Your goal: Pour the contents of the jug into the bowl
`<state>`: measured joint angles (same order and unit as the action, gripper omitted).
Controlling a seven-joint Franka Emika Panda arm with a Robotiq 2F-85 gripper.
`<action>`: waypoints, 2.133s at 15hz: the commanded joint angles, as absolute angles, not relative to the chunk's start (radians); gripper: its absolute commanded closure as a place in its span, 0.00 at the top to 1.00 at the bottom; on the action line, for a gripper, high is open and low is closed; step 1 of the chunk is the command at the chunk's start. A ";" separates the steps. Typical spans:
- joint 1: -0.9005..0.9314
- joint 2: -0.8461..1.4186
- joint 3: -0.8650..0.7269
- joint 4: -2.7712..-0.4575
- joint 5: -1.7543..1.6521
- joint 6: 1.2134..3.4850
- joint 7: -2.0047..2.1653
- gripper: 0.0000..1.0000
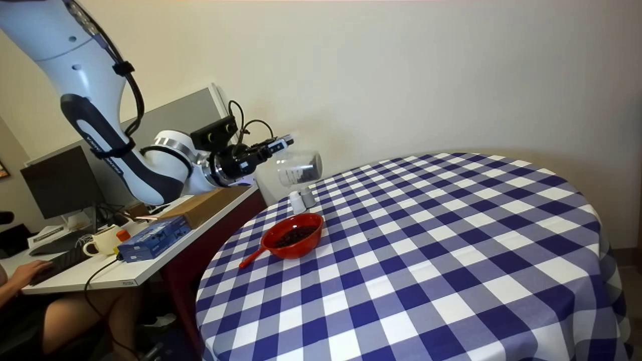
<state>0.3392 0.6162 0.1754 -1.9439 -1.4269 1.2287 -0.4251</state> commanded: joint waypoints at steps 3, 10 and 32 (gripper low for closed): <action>0.377 0.710 0.183 -1.903 -1.519 1.065 -0.350 0.12; 0.398 0.779 0.196 -1.905 -1.584 0.956 -0.295 0.12; 0.512 0.867 0.059 -1.890 -1.604 0.839 -0.209 0.11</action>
